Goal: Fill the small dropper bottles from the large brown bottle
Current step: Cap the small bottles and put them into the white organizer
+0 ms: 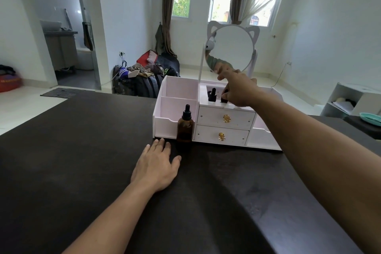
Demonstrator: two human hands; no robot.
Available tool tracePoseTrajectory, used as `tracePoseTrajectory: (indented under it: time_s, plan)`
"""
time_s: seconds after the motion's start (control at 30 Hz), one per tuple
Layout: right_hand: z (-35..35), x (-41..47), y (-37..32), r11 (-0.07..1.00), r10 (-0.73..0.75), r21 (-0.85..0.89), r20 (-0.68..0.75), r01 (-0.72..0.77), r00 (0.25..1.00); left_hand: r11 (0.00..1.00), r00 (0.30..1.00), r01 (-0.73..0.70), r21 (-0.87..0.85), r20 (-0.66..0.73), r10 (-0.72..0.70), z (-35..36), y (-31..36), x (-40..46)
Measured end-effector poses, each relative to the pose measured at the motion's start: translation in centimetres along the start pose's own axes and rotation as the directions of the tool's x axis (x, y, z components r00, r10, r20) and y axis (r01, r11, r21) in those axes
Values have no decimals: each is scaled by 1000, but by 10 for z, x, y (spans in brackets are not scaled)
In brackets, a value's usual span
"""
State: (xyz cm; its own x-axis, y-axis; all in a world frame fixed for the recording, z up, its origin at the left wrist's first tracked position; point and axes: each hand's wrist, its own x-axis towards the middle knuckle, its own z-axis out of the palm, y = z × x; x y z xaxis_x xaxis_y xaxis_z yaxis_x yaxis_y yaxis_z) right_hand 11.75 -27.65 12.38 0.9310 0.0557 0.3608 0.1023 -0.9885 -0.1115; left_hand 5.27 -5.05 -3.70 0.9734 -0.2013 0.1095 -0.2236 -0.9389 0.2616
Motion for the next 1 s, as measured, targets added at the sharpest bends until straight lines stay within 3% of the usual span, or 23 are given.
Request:
tracePoseTrajectory:
  time_s: [0.17,0.3,0.37,0.47,0.53,0.67,1.0]
  plan:
    - [-5,-14,3,993,4,117,-19,-2,1000,1000,1000,-5,-8,3,5,-1,-2,0]
    - [-8,-68,5,968,2,241,-312,77,950,1000,1000,-2,6,9,2,0,-2,0]
    - [2,-107,7,948,4,295,-381,118,924,1000,1000,5,24,12,-5,0,1,0]
    - [33,-157,16,934,24,354,-177,41,984,998,1000,8,58,26,-10,-1,4,-1]
    - [53,-180,27,957,67,284,-1,-64,998,996,999,10,85,42,-13,-1,5,-1]
    - [77,-201,45,977,155,97,295,-191,943,993,995,12,122,99,-24,-2,6,-5]
    - [66,-250,45,993,114,-30,399,-111,910,985,981,-66,159,189,35,-6,12,-65]
